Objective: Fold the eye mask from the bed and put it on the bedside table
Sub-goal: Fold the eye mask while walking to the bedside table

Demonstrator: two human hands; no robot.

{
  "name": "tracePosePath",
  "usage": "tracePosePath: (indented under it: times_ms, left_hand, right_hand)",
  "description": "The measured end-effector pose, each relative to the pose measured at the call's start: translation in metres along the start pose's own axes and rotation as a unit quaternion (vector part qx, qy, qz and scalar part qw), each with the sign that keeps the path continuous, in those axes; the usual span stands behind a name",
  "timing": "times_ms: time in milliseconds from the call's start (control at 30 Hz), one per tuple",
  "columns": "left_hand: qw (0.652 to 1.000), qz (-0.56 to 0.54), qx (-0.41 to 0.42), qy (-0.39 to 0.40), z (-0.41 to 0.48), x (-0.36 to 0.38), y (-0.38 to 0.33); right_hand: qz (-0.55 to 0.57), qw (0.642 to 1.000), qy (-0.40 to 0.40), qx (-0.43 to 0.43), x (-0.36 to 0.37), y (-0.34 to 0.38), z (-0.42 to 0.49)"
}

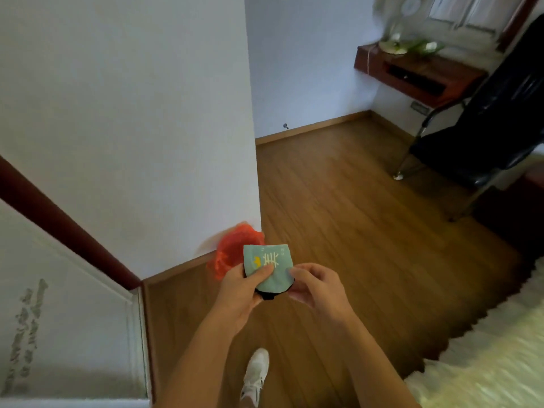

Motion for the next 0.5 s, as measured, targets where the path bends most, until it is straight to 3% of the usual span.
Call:
tracePosePath:
  times_ms: [267, 500]
  left_hand:
    - [0.985, 0.071, -0.063, 0.145, 0.147, 0.08, -0.061]
    - [0.948, 0.14, -0.111, 0.264, 0.208, 0.186, -0.059]
  right_hand:
    - [0.09, 0.984, -0.151, -0.008, -0.041, 0.061, 0.094]
    - [0.142, 0.949, -0.282, -0.018, -0.117, 0.08, 0.115]
Point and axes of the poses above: each hand's wrist, its own z-axis towards the middle knuckle, its own x-axis out of the palm, y = z × x, the point moved 8 cm from there along z, towards the middle knuckle, and after that the axes turned 1 degree about x, right-handed, at the moved point
